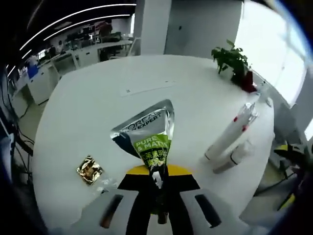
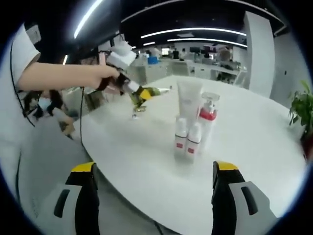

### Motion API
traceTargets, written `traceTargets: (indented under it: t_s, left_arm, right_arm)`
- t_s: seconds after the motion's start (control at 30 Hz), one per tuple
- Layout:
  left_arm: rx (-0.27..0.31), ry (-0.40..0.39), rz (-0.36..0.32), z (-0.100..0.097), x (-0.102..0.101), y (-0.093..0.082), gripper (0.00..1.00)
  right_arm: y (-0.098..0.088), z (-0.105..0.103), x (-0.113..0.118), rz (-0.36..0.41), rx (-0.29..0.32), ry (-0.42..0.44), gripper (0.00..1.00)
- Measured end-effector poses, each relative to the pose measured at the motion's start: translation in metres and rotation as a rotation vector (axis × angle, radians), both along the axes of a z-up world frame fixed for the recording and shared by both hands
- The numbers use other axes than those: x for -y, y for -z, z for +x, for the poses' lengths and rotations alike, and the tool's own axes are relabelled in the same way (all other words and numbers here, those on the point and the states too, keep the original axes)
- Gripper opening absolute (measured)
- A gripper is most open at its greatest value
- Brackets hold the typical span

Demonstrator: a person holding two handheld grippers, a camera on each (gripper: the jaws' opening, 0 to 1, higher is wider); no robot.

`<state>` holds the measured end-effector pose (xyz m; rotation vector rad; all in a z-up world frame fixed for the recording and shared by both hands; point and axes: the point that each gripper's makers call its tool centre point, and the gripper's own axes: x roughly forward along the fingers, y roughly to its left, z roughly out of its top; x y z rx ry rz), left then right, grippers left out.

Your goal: Arrange the skincare products in the storage area until every visible bottle or jar stands upright without overlapping.

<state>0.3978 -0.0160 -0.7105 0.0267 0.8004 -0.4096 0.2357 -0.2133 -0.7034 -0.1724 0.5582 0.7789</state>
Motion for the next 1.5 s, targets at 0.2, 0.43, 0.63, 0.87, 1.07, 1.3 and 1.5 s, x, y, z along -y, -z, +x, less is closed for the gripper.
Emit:
traceTargets:
  t_s: [0.2,0.43,0.63,0.87,1.07,1.3,1.5]
  left_arm:
    - [0.032,0.009,-0.075,-0.023,0.006,-0.02,0.03]
    - [0.08,0.012,-0.148,-0.057,0.014,-0.045,0.03]
    - [0.129,0.022,-0.188,-0.089,0.021,-0.059,0.03]
    - [0.177,0.041,-0.256,-0.122,0.027,-0.075,0.03]
    - [0.222,0.081,-0.294,-0.143,0.034,-0.096,0.03]
    - [0.246,0.157,-0.352,-0.166,0.051,-0.113,0.03]
    - [0.251,0.214,-0.396,-0.186,0.062,-0.122,0.03]
  right_arm:
    - [-0.004,0.0,-0.003,0.044,-0.007,-0.004,0.95]
    - [-0.008,-0.003,-0.007,0.093,-0.028,0.0,0.92]
    - [-0.01,-0.007,-0.015,0.11,-0.038,-0.03,0.92]
    - [-0.011,-0.012,-0.021,0.134,-0.067,-0.059,0.91]
    - [-0.023,-0.012,-0.024,0.213,-0.075,-0.06,0.85]
    - [-0.047,-0.012,-0.043,0.374,-0.09,-0.063,0.84]
    - [-0.088,-0.015,-0.07,0.586,-0.104,-0.102,0.77]
